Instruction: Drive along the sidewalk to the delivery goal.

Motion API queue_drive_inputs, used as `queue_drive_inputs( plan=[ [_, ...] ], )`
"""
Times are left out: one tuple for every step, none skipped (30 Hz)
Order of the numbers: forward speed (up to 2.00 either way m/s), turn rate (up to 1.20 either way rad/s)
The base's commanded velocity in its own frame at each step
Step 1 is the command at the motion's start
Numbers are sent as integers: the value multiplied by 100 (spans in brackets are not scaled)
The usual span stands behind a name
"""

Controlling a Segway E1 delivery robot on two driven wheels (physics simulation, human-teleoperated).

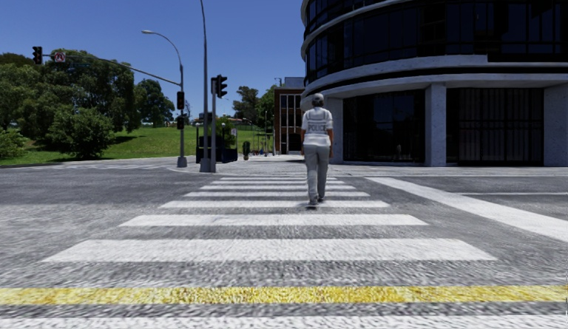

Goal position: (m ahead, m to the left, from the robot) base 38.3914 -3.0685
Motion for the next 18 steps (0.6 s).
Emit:
queue_drive_inputs(
  plan=[
    [118, 0],
    [118, 0],
    [118, 0],
    [117, 0],
    [116, 0],
    [113, 0],
    [113, 0],
    [113, 0],
    [113, 0],
    [113, 0],
    [113, 0],
    [113, 0],
    [113, 0],
    [113, 0],
    [113, 0],
    [113, 0],
    [113, 0],
    [113, 0]
  ],
)
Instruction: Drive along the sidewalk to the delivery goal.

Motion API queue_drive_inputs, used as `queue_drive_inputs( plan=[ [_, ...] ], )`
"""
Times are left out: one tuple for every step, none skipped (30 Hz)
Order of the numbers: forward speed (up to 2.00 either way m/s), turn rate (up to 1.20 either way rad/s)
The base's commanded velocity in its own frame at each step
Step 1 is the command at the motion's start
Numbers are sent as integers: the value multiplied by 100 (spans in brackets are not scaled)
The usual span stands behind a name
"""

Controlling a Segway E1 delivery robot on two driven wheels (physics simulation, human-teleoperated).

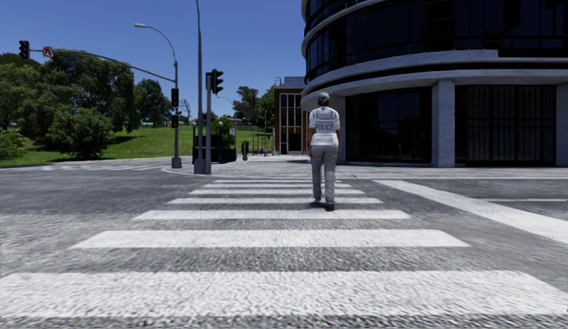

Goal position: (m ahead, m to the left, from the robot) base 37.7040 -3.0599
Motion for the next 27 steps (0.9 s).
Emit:
queue_drive_inputs(
  plan=[
    [113, 0],
    [113, 0],
    [113, 0],
    [113, 0],
    [113, 0],
    [113, 0],
    [113, 0],
    [112, 0],
    [112, 0],
    [112, 0],
    [112, 0],
    [112, 0],
    [112, 0],
    [112, 0],
    [112, 0],
    [112, 0],
    [112, 0],
    [112, 0],
    [112, 0],
    [112, 0],
    [109, 0],
    [109, 0],
    [109, 0],
    [109, 0],
    [109, 0],
    [111, 0],
    [111, 0]
  ],
)
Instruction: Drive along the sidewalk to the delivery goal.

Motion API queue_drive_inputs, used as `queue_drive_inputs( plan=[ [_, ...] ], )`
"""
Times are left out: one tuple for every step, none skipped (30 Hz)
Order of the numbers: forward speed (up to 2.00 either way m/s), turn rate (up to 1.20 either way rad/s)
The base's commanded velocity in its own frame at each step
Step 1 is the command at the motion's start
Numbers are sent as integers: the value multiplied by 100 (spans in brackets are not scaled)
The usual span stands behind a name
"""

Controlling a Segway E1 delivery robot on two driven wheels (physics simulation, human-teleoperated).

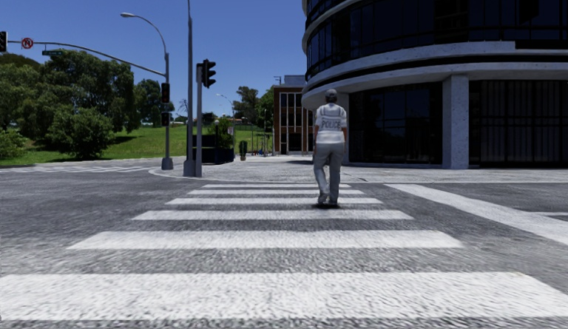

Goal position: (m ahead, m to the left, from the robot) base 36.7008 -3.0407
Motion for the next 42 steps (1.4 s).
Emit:
queue_drive_inputs(
  plan=[
    [116, 0],
    [116, 0],
    [116, 0],
    [116, 0],
    [116, 0],
    [117, 0],
    [118, 0],
    [118, 0],
    [118, 0],
    [119, 0],
    [119, 0],
    [119, 0],
    [119, 0],
    [119, 0],
    [119, 0],
    [119, 0],
    [119, 0],
    [119, 0],
    [119, 0],
    [119, 0],
    [119, 0],
    [119, 0],
    [119, 0],
    [119, 0],
    [119, 0],
    [119, 0],
    [119, 0],
    [119, 0],
    [119, 0],
    [119, 0],
    [118, 0],
    [118, 0],
    [118, 0],
    [118, 0],
    [118, 0],
    [118, 0],
    [118, 0],
    [118, 0],
    [118, 0],
    [118, 0],
    [118, 0],
    [118, 0]
  ],
)
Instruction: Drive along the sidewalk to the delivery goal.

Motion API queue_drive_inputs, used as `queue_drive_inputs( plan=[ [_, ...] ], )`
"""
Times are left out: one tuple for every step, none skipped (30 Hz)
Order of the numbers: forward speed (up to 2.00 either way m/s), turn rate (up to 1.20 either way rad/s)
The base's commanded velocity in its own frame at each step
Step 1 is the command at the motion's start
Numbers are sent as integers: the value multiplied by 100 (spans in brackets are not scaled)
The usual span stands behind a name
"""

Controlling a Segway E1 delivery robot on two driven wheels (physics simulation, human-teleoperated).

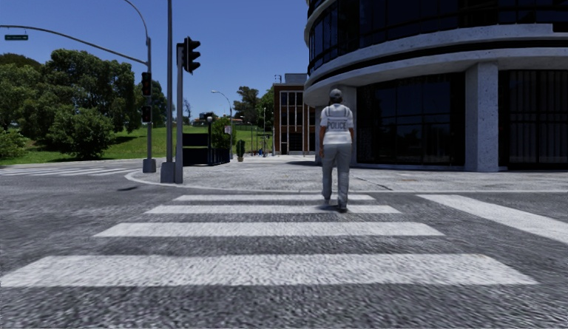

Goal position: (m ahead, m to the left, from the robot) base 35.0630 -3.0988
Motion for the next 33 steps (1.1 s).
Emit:
queue_drive_inputs(
  plan=[
    [118, 0],
    [118, 0],
    [118, 0],
    [118, 0],
    [118, 0],
    [118, 0],
    [118, 0],
    [118, 0],
    [118, 0],
    [118, 0],
    [118, 0],
    [118, 0],
    [118, 0],
    [118, 0],
    [118, 0],
    [118, 0],
    [118, 0],
    [118, 0],
    [118, 0],
    [118, 0],
    [118, 0],
    [118, 0],
    [118, 0],
    [118, 0],
    [118, 0],
    [118, 0],
    [118, 0],
    [117, 0],
    [117, 0],
    [117, 0],
    [117, 0],
    [117, 0],
    [117, 0]
  ],
)
